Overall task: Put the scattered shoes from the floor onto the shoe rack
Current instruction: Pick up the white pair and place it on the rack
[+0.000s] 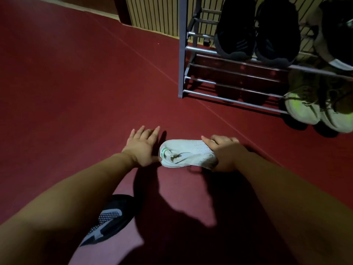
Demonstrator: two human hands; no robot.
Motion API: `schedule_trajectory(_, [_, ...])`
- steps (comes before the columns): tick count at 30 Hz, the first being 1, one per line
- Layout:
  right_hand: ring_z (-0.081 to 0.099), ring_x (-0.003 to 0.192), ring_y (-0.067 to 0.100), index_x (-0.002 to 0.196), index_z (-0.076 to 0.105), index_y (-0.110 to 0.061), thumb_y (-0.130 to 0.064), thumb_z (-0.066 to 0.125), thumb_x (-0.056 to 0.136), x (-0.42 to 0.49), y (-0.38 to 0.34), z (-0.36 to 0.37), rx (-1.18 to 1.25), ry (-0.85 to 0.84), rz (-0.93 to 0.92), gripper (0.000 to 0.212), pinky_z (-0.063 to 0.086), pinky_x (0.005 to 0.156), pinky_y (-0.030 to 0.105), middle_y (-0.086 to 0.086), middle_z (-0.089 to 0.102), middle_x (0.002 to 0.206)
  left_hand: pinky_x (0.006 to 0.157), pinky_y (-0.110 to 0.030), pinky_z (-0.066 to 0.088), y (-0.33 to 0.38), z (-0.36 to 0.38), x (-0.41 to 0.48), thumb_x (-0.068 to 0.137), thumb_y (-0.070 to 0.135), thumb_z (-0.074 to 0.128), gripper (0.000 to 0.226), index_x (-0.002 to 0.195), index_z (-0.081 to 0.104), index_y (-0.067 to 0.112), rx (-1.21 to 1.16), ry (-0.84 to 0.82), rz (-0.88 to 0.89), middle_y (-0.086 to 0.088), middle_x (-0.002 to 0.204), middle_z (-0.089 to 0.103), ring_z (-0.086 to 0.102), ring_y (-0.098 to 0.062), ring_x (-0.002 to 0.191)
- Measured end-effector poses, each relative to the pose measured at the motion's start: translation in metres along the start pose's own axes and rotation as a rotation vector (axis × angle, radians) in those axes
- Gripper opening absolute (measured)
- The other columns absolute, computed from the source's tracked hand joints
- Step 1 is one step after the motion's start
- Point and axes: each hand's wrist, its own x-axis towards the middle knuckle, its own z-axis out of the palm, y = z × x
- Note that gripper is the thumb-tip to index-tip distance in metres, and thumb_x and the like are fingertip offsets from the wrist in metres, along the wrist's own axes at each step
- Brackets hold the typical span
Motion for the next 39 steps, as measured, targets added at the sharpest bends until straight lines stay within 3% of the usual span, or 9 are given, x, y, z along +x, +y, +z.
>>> schedule_trajectory(3, [0.035,0.129,0.028,0.151,0.003,-0.026,-0.074,0.041,0.079,-0.017,0.006,0.011,0.027,0.069,0.116,0.094,0.029,0.104,0.044,0.008,0.027,0.148,0.117,-0.045,0.002,0.008,0.004,0.002,0.089,0.052,0.050,0.091,0.150,-0.009,0.020,-0.141,0.030,-0.108,-0.010,0.157,0.010,0.000,-0.031,0.145])
schedule_trajectory(6, [0.032,0.131,0.032,0.150,-0.001,-0.026,-0.071,0.037,0.082,-0.044,0.023,0.027,0.139,0.101,0.305,0.090,0.028,0.108,0.045,0.012,0.027,0.147,0.116,-0.044,0.003,0.030,0.003,0.005,0.090,0.050,0.049,0.088,0.151,-0.008,0.020,-0.151,0.017,-0.124,-0.010,0.158,0.007,-0.001,-0.032,0.145])
schedule_trajectory(10, [0.032,0.131,0.032,0.150,-0.001,-0.026,-0.061,0.044,0.084,-0.098,0.064,0.043,0.298,0.081,0.548,0.087,0.029,0.104,0.043,0.010,0.028,0.147,0.117,-0.044,0.002,0.082,-0.005,0.010,0.090,0.050,0.048,0.088,0.151,-0.009,0.021,-0.103,0.013,-0.026,-0.010,0.158,0.003,-0.004,-0.032,0.145])
schedule_trajectory(16, [0.038,0.123,0.032,0.149,0.001,-0.028,-0.069,0.040,0.082,-0.190,0.106,0.085,0.533,0.054,1.068,0.088,0.036,0.098,0.044,0.011,0.034,0.137,0.117,-0.043,0.001,0.196,-0.026,0.018,0.091,0.052,0.047,0.088,0.150,-0.011,0.021,-0.054,0.009,0.168,-0.011,0.158,-0.001,-0.007,-0.033,0.145])
schedule_trajectory(22, [0.026,0.136,0.031,0.148,0.009,-0.039,-0.068,0.036,0.087,-0.240,0.150,0.099,0.702,0.077,0.965,0.073,0.021,0.108,0.047,0.007,0.025,0.148,0.117,-0.043,0.000,0.311,-0.031,0.018,0.092,0.054,0.042,0.084,0.151,-0.009,0.023,-0.088,-0.011,0.295,-0.011,0.158,-0.003,-0.009,-0.032,0.145])
schedule_trajectory(28, [0.008,0.143,0.028,0.149,0.007,-0.034,-0.059,0.042,0.090,-0.276,0.225,0.103,0.733,0.290,1.173,0.074,0.015,0.111,0.048,0.008,0.012,0.155,0.116,-0.046,0.001,0.424,-0.017,0.023,0.090,0.052,0.047,0.083,0.151,0.000,0.023,-0.010,0.061,0.495,-0.013,0.158,-0.003,-0.008,-0.035,0.144])
schedule_trajectory(32, [-0.003,0.145,0.026,0.149,0.006,-0.034,-0.055,0.045,0.090,-0.284,0.270,0.108,0.750,0.365,1.188,0.074,0.008,0.113,0.049,0.005,0.004,0.157,0.112,-0.054,-0.009,0.499,-0.007,0.045,0.089,0.061,0.040,0.082,0.151,-0.002,0.027,0.170,0.112,0.478,-0.009,0.159,-0.006,-0.013,-0.031,0.144])
schedule_trajectory(35, [-0.007,0.145,0.026,0.149,0.007,-0.034,-0.053,0.048,0.090,-0.280,0.305,0.111,0.771,0.413,1.144,0.074,0.007,0.113,0.049,0.005,0.000,0.158,0.113,-0.050,-0.014,0.549,-0.006,0.070,0.090,0.064,0.032,0.082,0.150,-0.011,0.027,0.326,0.017,0.482,-0.009,0.157,-0.017,-0.020,-0.028,0.143])
schedule_trajectory(39, [-0.011,0.145,0.027,0.149,0.003,-0.033,-0.051,0.045,0.092,-0.272,0.350,0.112,0.730,0.421,1.083,0.074,0.006,0.114,0.048,0.007,-0.005,0.158,0.116,-0.047,-0.011,0.599,0.003,0.120,0.090,0.067,0.026,0.080,0.148,-0.015,0.031,0.275,-0.074,0.417,-0.004,0.155,-0.025,-0.021,-0.028,0.143])
